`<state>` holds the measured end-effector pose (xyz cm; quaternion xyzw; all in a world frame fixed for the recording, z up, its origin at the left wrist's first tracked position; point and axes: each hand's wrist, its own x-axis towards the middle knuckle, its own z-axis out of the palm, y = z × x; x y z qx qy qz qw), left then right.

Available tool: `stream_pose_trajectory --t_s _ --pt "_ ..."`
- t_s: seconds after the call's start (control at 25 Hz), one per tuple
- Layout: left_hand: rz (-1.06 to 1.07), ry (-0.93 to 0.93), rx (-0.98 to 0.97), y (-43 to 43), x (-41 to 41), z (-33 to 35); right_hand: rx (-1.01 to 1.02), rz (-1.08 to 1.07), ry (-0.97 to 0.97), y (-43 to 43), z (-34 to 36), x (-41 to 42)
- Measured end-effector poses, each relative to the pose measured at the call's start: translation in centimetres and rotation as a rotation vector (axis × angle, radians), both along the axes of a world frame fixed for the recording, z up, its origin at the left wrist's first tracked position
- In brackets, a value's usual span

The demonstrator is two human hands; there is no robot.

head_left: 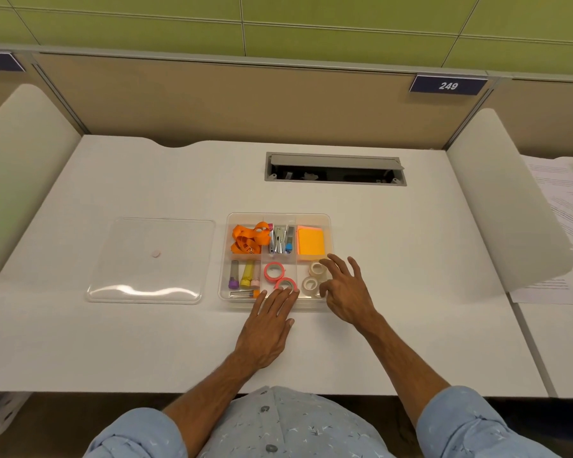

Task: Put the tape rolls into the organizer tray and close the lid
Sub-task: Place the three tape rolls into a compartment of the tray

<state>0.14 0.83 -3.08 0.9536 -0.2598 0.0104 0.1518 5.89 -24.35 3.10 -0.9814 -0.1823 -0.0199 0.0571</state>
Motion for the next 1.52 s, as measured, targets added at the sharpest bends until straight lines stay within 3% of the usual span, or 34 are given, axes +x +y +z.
stream_pose_trajectory --t_s 0.32,0.52,0.68,1.2,1.36,1.52 --pt "-0.009 -0.001 0.013 0.1 0.0 0.2 0.07 -0.056 -0.012 -0.1 -0.6 -0.1" --pt "-0.031 0.017 0.04 0.2 0.2 0.3 0.034 -0.235 0.057 1.4 0.3 1.5" --pt "-0.044 0.021 0.04 0.4 0.2 0.4 -0.056 -0.253 0.131 2.1 -0.2 2.9" --pt "-0.028 0.03 0.039 0.2 0.1 0.2 -0.022 -0.258 0.092 1.9 -0.9 2.6" --pt "-0.021 0.032 0.047 0.1 0.1 0.2 0.066 -0.078 0.073 1.5 -0.3 2.7" --pt "-0.018 0.029 0.062 0.0 0.1 0.1 0.003 0.094 0.207 1.8 0.3 3.1"
